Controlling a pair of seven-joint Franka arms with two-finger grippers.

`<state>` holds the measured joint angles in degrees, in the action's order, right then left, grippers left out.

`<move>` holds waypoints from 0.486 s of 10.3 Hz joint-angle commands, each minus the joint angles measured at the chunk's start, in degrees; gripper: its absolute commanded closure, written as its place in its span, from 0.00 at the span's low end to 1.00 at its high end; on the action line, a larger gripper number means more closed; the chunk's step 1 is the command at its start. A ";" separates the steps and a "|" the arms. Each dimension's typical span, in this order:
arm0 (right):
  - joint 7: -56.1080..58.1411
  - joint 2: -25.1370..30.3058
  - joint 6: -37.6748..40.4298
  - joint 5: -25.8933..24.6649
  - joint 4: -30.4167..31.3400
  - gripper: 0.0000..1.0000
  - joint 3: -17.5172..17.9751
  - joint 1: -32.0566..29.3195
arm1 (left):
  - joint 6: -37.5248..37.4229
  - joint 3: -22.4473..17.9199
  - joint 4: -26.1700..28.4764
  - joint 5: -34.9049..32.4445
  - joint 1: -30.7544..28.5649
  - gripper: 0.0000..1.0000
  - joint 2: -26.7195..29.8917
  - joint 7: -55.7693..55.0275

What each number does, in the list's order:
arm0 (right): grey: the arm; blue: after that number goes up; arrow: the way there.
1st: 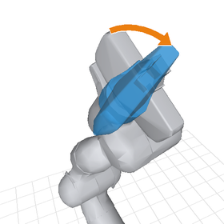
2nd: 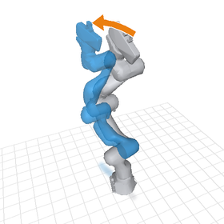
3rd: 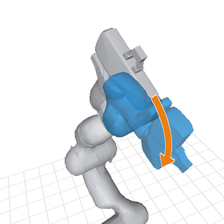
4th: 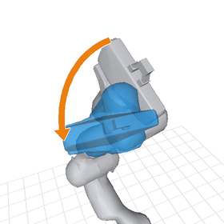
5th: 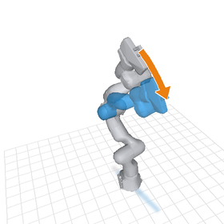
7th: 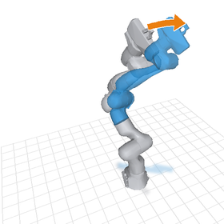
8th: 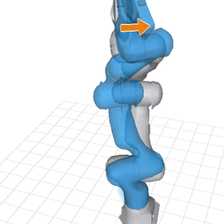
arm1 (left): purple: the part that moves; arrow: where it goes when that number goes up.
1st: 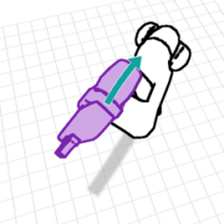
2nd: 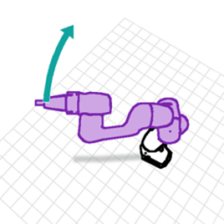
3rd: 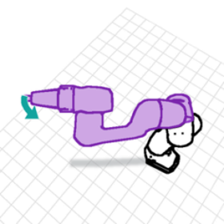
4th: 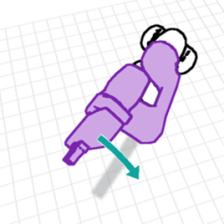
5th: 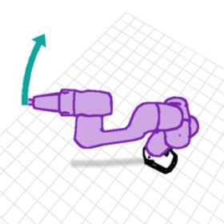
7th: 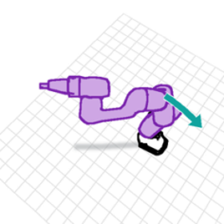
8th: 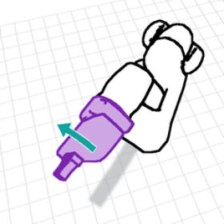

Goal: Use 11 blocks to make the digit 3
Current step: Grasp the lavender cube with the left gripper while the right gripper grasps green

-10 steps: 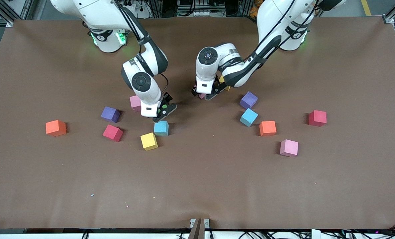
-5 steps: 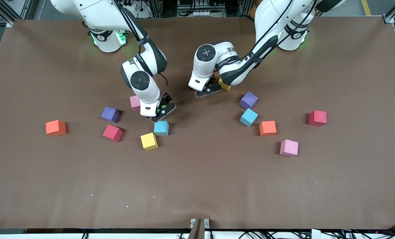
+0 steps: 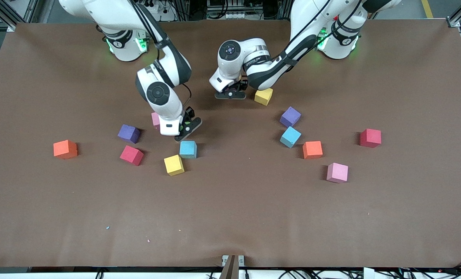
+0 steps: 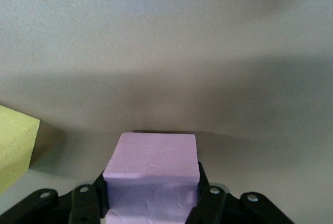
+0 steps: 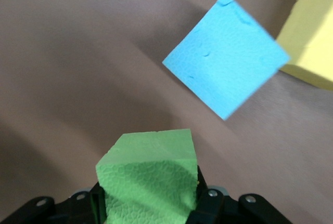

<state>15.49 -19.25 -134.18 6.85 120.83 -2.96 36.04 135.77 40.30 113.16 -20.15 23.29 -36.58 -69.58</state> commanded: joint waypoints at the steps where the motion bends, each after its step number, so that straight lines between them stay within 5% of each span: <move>1: 8.10 4.57 3.66 0.80 0.19 1.00 0.23 -2.53 | -0.77 0.31 -0.48 -1.20 0.96 1.00 -0.77 0.94; 5: 29.81 4.05 3.75 0.36 -0.86 1.00 0.23 -8.86 | -0.77 -0.31 -0.75 -1.12 2.38 1.00 -0.95 0.07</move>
<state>38.47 -15.29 -130.93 6.78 120.38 -3.16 29.99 135.71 40.21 113.14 -20.16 25.67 -37.27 -68.77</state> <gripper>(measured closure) 0.441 0.396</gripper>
